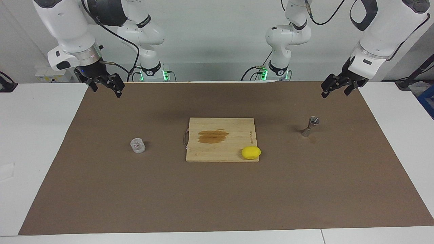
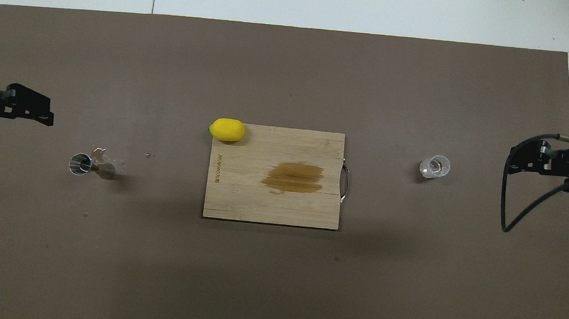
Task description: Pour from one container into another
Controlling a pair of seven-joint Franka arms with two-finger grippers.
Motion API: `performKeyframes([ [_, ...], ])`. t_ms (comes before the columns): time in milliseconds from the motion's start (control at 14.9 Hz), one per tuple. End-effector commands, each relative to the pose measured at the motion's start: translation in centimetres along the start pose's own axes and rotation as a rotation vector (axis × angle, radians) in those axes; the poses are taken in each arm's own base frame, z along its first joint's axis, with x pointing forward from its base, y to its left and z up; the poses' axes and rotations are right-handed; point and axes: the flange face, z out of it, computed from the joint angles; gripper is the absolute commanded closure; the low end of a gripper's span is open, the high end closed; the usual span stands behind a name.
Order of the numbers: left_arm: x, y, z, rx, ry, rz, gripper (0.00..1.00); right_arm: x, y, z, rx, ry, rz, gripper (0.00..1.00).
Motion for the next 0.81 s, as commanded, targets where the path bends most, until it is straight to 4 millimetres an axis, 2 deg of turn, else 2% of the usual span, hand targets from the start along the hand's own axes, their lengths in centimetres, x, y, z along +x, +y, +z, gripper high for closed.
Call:
performKeyframes([
  [0,-0.9,-0.2,0.0,0.015,0.006,0.011,0.00,-0.5,0.3,-0.1,0.025,0.002,-0.007,0.00],
  [471,-0.7,-0.1,0.8,0.014,0.027,0.008,0.00,-0.5,0.3,-0.1,0.025,0.002,-0.007,0.00],
  [605,-0.9,-0.2,2.0,0.011,0.055,0.005,0.00,-0.5,0.3,-0.1,0.025,0.002,-0.007,0.00],
  [740,-1.8,-0.5,4.2,0.011,0.087,0.001,0.00,-0.5,0.3,-0.1,0.025,0.002,-0.007,0.00],
])
